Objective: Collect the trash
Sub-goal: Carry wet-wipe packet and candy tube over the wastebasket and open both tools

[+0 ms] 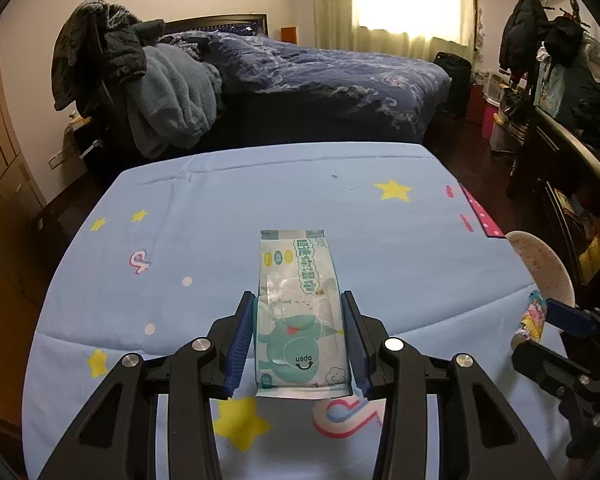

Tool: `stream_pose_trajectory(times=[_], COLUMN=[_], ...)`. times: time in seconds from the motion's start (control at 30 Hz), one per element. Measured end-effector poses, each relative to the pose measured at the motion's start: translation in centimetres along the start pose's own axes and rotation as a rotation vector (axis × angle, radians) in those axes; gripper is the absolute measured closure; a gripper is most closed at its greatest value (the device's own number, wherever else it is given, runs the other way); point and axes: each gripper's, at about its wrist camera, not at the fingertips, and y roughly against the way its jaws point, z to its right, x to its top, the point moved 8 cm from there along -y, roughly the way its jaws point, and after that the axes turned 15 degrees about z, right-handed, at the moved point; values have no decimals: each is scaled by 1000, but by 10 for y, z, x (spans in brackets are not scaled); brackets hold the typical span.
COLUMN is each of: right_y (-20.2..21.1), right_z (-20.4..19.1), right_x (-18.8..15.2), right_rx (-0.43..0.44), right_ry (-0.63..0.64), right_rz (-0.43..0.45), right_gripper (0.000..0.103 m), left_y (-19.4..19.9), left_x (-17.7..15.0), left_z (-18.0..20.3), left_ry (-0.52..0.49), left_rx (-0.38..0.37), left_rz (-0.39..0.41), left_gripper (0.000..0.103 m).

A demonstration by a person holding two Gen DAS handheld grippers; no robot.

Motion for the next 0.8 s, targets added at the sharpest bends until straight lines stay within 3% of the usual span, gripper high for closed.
stream_pose_trajectory(times=[0.2, 0.37, 0.8], right_y=[10, 25, 68], right_z=[15, 39, 183], right_x=[1, 6, 17], right_rx=[-11, -49, -306], right_ry=[-23, -47, -191], right_rz=[20, 55, 145], right_gripper=[22, 22, 22], left_y=[3, 1, -33], left_x=[8, 24, 50], left_z=[22, 64, 226], left_ry=[-20, -64, -183], left_rx=[-28, -106, -383], left_rz=[15, 32, 29], left_gripper=[60, 60, 60])
